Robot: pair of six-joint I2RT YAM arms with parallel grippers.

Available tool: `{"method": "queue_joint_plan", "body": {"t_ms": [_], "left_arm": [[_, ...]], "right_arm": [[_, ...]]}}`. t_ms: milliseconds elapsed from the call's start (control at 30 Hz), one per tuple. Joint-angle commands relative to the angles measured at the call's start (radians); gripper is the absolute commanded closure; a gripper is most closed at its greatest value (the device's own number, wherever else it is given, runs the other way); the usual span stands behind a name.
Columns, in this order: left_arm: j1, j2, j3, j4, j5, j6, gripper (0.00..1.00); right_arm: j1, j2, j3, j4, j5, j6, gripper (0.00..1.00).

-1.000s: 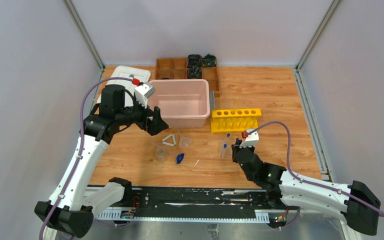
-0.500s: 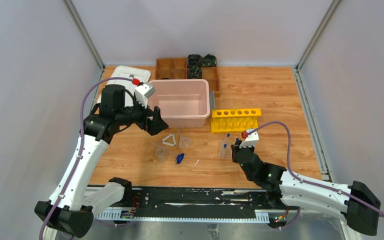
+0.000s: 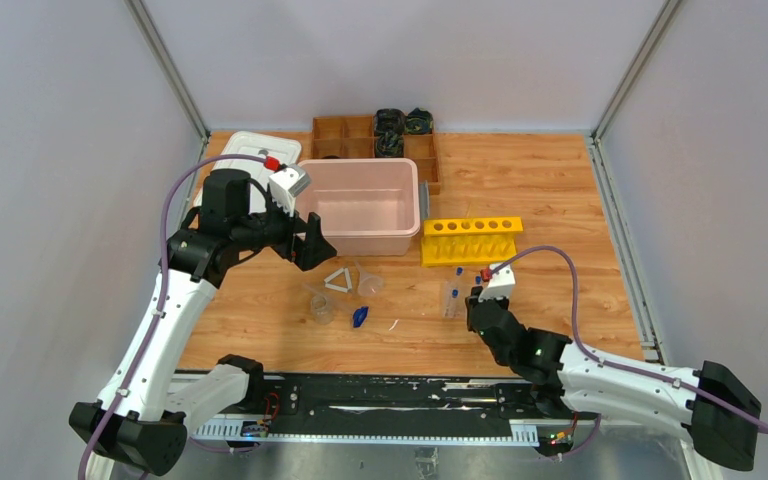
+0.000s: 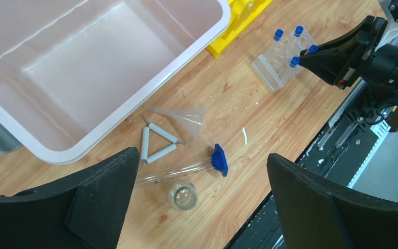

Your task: Organize the chemistry lab equipment

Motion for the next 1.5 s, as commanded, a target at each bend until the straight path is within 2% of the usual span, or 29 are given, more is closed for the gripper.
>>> {"method": "queue_joint_plan", "body": {"t_ms": [0,67,233,467,600,700,867,1133,1267,1467], "left_arm": [[-0.003,-0.006,0.015,-0.005,-0.005,0.01,0.0],[-0.003,-0.006,0.015,-0.004,-0.006,0.01,0.0],[-0.003,-0.01,0.016,-0.004,-0.011,0.015,0.0],[-0.003,-0.008,0.02,-0.01,-0.052,0.029,0.0],[-0.003,-0.008,0.032,-0.013,-0.076,0.039,0.0],[-0.003,-0.008,0.023,-0.014,-0.084,0.042,0.0],[-0.002,-0.014,-0.001,-0.021,-0.102,0.092,0.0],[0.054,-0.016,-0.05,-0.046,-0.177,0.193,0.0],[0.11,-0.013,-0.072,-0.064,-0.187,0.251,0.0],[0.172,-0.002,-0.101,-0.065,-0.205,0.296,0.0]], "right_arm": [[0.014,-0.012,-0.025,-0.013,0.03,0.013,1.0],[0.016,-0.005,-0.029,-0.005,0.028,0.015,0.97],[0.031,0.023,-0.002,-0.025,0.028,0.017,0.77],[0.098,-0.033,0.116,-0.212,0.111,0.038,0.57],[0.101,-0.112,0.235,-0.283,0.115,-0.005,0.51],[0.099,-0.089,0.337,-0.296,0.097,-0.03,0.51],[0.099,0.158,0.566,-0.344,-0.07,-0.043,0.5],[0.102,0.591,0.863,-0.303,-0.33,-0.085,0.4],[0.105,0.738,0.902,-0.227,-0.383,-0.109,0.4],[0.117,0.867,0.916,-0.121,-0.399,-0.059,0.42]]}}
